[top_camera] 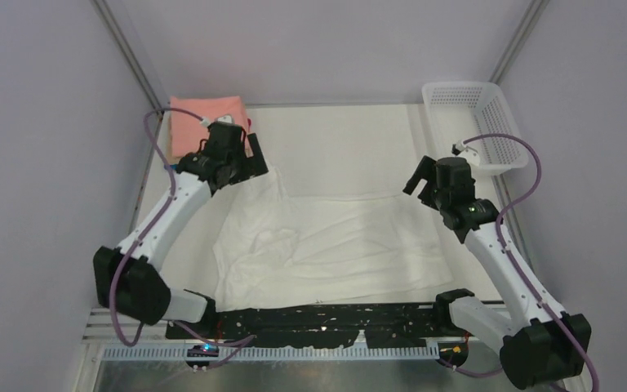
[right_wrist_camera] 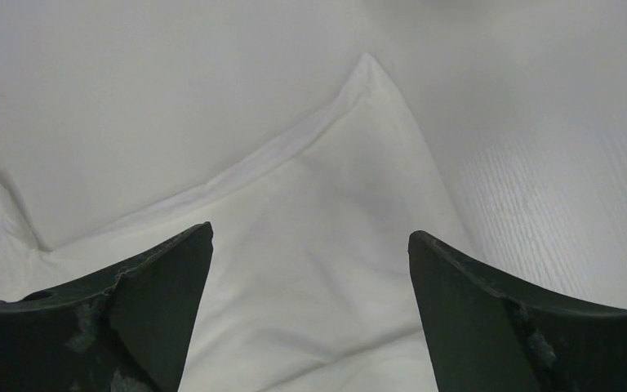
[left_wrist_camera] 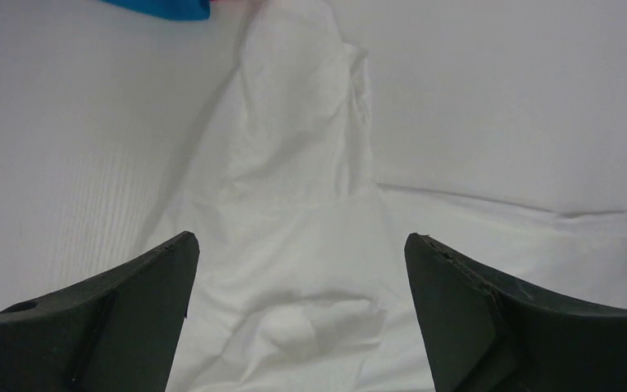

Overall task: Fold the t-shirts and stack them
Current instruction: Grab the side of the flattened tshirt furthest away from the robot with both arms

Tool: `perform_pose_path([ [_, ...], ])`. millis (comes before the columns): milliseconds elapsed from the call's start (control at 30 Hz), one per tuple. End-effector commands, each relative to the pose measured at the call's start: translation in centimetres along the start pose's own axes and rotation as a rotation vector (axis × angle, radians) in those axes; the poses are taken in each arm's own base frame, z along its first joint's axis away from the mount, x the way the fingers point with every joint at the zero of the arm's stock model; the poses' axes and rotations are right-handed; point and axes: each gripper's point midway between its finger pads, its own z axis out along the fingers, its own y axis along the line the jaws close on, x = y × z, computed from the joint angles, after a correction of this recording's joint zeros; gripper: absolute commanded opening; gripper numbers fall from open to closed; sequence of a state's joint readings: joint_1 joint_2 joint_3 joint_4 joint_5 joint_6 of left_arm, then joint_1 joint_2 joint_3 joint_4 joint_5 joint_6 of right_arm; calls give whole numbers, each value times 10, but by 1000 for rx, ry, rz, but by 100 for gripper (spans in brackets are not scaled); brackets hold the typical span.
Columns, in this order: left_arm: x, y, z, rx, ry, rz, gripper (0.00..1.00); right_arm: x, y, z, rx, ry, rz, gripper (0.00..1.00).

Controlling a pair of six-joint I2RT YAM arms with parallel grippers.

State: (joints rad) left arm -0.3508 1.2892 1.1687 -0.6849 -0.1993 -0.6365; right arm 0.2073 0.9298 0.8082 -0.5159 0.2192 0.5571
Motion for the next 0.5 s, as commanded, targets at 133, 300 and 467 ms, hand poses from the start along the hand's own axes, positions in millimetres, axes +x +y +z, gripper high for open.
perform_pose_path([
  [133, -77, -30, 87, -50, 36, 171, 100, -46, 23, 40, 16, -116, -19, 95],
  [300, -89, -42, 148, 3, 114, 167, 100, -37, 18, 57, 38, -114, -25, 95],
  [467, -78, -69, 193, 131, 195, 117, 100, -28, 13, 68, 61, -83, -46, 95],
])
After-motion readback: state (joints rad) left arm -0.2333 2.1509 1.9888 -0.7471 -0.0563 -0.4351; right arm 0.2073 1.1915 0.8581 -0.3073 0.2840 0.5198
